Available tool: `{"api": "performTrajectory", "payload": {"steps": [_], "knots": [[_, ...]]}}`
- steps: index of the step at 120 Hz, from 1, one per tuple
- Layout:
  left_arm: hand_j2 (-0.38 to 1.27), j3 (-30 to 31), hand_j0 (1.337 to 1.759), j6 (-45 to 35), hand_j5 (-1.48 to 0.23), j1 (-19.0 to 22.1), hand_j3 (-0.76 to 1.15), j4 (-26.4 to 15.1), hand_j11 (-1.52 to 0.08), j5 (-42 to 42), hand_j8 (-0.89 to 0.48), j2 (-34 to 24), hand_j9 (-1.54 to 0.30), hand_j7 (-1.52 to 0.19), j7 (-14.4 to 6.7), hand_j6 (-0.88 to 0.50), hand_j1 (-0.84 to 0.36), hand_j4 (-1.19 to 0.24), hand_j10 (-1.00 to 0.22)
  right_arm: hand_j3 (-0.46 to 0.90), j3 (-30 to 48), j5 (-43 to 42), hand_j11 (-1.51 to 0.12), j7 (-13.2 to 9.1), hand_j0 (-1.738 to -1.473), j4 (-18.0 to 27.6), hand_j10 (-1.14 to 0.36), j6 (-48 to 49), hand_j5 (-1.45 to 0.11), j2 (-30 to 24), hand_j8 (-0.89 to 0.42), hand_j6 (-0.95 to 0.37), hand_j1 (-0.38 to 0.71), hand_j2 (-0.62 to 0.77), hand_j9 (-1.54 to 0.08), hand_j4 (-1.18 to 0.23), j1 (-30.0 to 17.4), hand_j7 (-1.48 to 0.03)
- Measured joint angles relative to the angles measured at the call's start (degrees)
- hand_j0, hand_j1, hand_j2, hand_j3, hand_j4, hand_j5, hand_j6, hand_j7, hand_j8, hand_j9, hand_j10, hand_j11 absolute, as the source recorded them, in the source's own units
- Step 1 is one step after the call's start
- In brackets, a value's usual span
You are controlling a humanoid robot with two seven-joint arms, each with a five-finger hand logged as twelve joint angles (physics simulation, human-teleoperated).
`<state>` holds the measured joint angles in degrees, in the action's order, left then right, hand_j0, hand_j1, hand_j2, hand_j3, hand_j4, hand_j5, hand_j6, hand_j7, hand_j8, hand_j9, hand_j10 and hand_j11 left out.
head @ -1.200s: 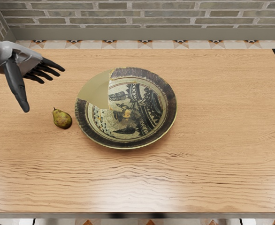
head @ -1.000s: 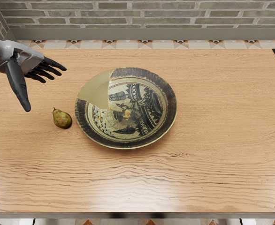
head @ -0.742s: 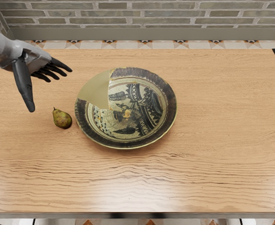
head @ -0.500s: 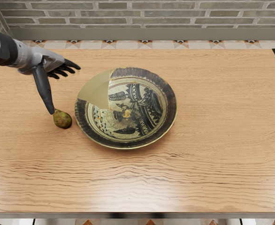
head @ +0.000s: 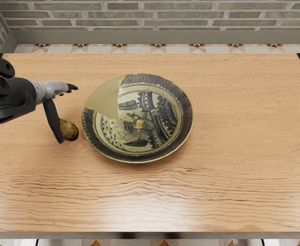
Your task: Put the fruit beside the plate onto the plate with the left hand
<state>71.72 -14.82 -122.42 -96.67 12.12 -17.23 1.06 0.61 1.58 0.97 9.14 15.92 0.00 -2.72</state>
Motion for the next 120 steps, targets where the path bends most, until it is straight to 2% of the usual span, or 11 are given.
{"api": "performTrajectory", "payload": {"steps": [46,60,67,81,93,120], "knots": [[0.0,-0.4,1.658,-8.0,-0.01,6.4,0.0,-1.0,-0.01,0.5,-0.01,3.5,-0.01,-0.01,0.2,-0.01,0.34,-0.01,-0.01,0.0,0.0,0.0,-0.02,0.0,-1.658,0.0,-0.01,0.0,-0.02,0.0,-0.01,-0.01,-0.33,0.0,-0.02,-0.01,0.0,-0.02],[0.0,-0.7,1.658,-9.3,-0.01,7.9,0.0,-0.1,-0.01,0.7,-0.01,4.1,-0.01,-0.01,0.2,-0.01,0.34,-0.01,-0.01,0.0,0.0,0.0,-0.02,0.0,-1.658,0.0,-0.01,0.0,-0.02,0.0,-0.01,-0.01,-0.33,0.0,-0.02,-0.01,0.0,-0.02],[0.0,-0.9,1.658,-11.0,-0.01,9.9,0.0,0.5,-0.01,0.9,-0.01,4.9,-0.01,-0.01,0.2,-0.01,0.34,-0.01,-0.01,0.0,0.0,0.0,-0.02,0.0,-1.658,0.0,-0.01,0.0,-0.02,0.0,-0.01,-0.01,-0.33,0.0,-0.02,-0.01,0.0,-0.02],[0.0,-1.1,1.658,-12.8,-0.01,10.2,0.0,2.0,-0.01,1.7,-0.01,5.0,-0.01,-0.01,0.2,-0.01,0.34,-0.01,-0.01,0.0,0.0,0.0,-0.02,0.0,-1.658,0.0,-0.01,0.0,-0.02,0.0,-0.01,-0.01,-0.33,0.0,-0.02,-0.01,0.0,-0.02],[0.0,-1.4,1.658,-13.3,-0.01,12.4,0.0,3.2,-0.01,2.1,-0.01,5.4,-0.01,-0.01,0.2,-0.01,0.34,-0.01,-0.01,0.0,0.0,0.0,-0.02,0.0,-1.658,0.0,-0.01,0.0,-0.02,0.0,-0.01,-0.01,-0.33,0.0,-0.02,-0.01,0.0,-0.02],[0.0,-2.0,1.658,-13.7,-0.02,14.6,0.0,5.9,-0.02,2.8,-0.02,6.1,-0.02,-0.02,0.2,-0.02,0.33,-0.02,-0.02,0.0,0.0,0.0,-0.02,0.0,-1.658,0.0,-0.01,0.0,-0.02,0.0,-0.01,-0.01,-0.33,0.0,-0.02,-0.01,0.0,-0.02]]}}
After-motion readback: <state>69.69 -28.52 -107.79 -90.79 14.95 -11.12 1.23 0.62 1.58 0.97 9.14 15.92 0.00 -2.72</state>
